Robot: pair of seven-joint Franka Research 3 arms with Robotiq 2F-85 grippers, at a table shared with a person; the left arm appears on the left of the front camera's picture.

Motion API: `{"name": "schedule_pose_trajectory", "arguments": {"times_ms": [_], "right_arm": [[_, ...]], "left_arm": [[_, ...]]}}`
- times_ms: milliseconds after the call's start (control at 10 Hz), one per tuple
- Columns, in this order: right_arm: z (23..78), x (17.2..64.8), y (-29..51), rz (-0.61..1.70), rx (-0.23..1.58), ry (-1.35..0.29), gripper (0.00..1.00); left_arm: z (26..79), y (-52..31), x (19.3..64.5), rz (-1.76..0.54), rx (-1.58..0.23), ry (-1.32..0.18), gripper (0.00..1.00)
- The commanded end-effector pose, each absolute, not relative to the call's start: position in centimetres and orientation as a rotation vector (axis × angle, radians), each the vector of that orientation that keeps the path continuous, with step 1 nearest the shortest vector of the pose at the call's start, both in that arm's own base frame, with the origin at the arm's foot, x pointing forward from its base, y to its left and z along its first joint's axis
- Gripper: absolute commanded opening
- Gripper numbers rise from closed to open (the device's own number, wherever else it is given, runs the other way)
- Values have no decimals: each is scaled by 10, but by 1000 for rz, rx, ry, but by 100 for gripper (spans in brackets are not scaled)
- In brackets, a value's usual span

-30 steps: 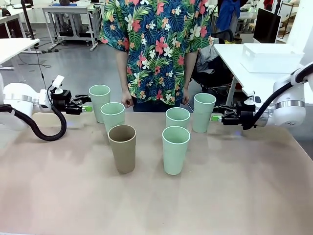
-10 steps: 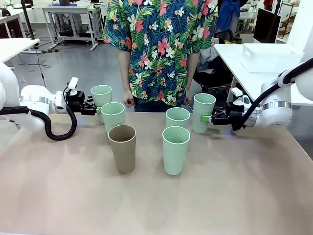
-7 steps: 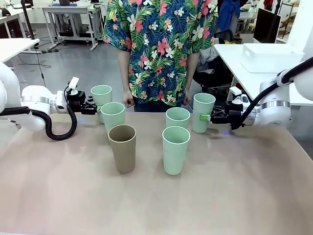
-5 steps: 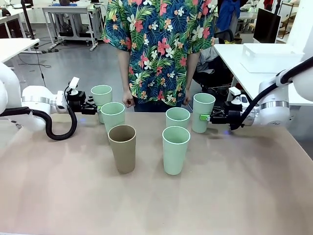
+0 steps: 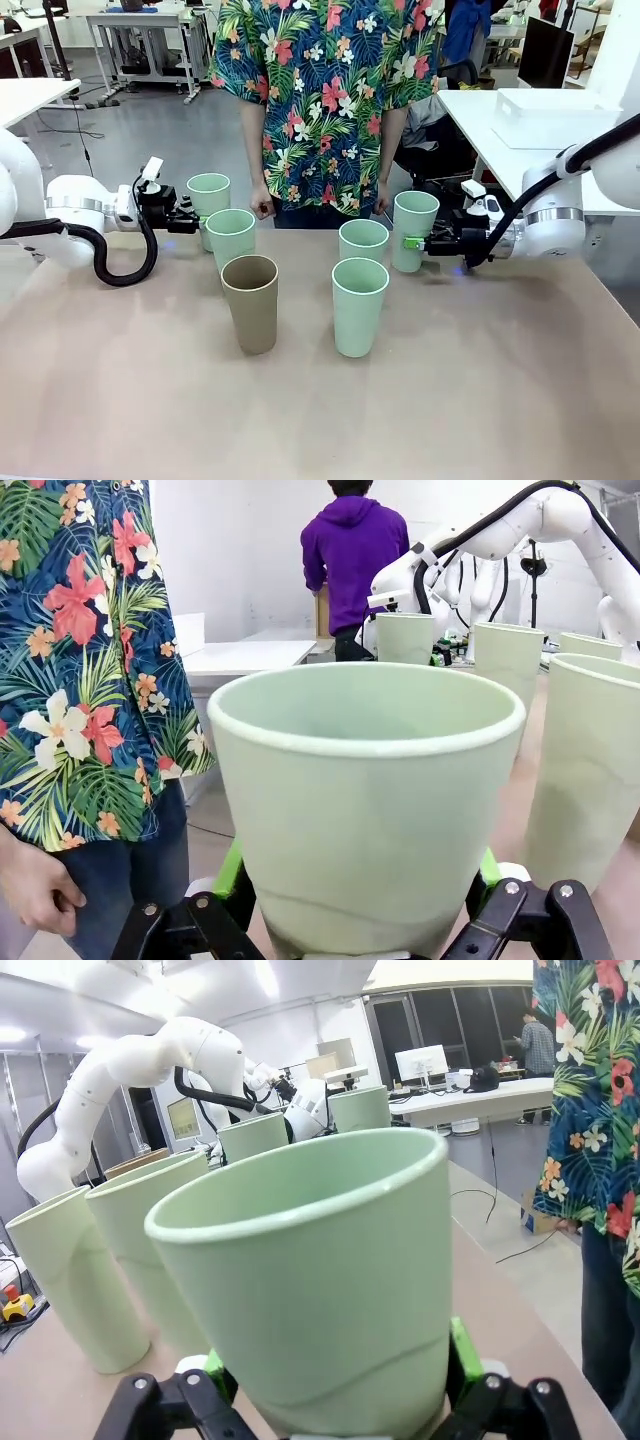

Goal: Stack the cups and store them in the basket.
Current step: Pick up two Reusable plastic cups , one in each hand.

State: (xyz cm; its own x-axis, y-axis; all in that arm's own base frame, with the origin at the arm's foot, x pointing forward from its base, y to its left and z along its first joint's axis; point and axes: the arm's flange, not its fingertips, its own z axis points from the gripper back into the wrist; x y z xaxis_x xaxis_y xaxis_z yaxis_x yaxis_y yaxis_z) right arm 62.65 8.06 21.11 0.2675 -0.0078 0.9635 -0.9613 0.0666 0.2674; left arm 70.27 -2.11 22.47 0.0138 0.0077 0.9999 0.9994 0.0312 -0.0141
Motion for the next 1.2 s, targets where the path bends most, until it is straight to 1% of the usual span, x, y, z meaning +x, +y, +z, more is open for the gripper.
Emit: {"name": "schedule_pose_trajectory", "arguments": {"times_ms": [0,500,600,700,800,900,1000,1100], "right_arm": [[211,626,79,957,1274,-1039,100],[209,626,78,956,1274,-1037,100],[209,628,80,941,1281,-1041,81],[209,629,80,945,1275,-1057,80],[209,630,80,953,1272,-1064,61],[209,632,81,959,1270,-1067,75],[209,633,83,971,1264,-1067,41],[210,635,83,980,1262,-1076,55]], "left_arm": [[224,-21,702,-1174,-1197,-1218,100],[224,-18,703,-1172,-1194,-1217,100],[225,-18,701,-1163,-1195,-1221,80],[225,-16,700,-1163,-1184,-1228,80],[224,-13,700,-1161,-1176,-1243,60],[225,-12,699,-1161,-1167,-1254,78],[225,-12,699,-1162,-1162,-1260,40],[226,-13,699,-1172,-1151,-1271,58]]}}
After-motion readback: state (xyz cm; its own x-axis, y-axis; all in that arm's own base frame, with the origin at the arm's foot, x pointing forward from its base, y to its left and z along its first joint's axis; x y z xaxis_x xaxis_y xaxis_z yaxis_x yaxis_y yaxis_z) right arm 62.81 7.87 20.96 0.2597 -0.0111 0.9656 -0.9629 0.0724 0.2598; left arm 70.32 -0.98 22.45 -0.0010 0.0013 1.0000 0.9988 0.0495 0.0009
